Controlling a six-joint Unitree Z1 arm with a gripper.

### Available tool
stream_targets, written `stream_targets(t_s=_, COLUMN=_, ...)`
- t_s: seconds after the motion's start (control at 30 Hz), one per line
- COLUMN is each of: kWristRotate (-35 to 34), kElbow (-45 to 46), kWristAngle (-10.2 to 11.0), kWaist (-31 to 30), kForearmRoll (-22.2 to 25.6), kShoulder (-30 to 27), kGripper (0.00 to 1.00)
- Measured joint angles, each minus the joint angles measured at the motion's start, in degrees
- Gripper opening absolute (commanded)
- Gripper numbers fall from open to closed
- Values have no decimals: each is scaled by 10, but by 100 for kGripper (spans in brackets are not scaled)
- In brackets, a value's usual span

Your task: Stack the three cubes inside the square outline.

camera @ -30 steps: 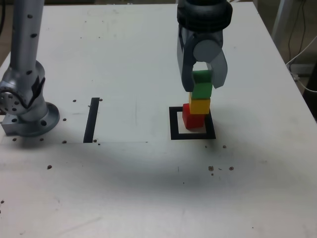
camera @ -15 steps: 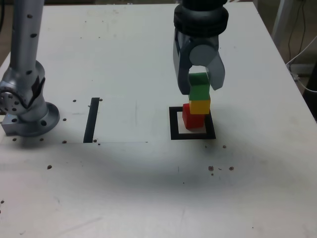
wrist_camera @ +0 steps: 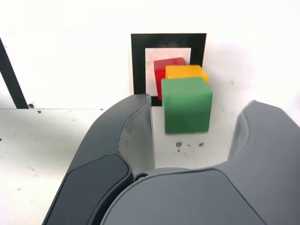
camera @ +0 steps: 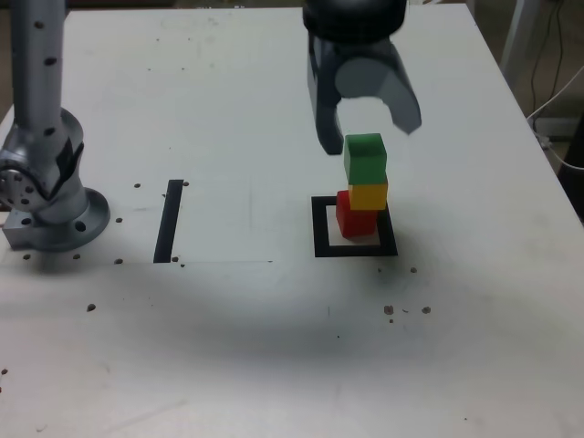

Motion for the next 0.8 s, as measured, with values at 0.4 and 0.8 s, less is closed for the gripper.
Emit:
stream_targets(t_s=0.4, kWristRotate=-10, kElbow=43, kWristAngle=-13, kWaist=-26, kForearmRoll=3, kShoulder=-68, kGripper=100)
stream_targets(t_s=0.8, kWristRotate=16, kElbow=226, kWristAngle=-18, kWaist=-28, kForearmRoll=-35, kShoulder=-177, kGripper=100)
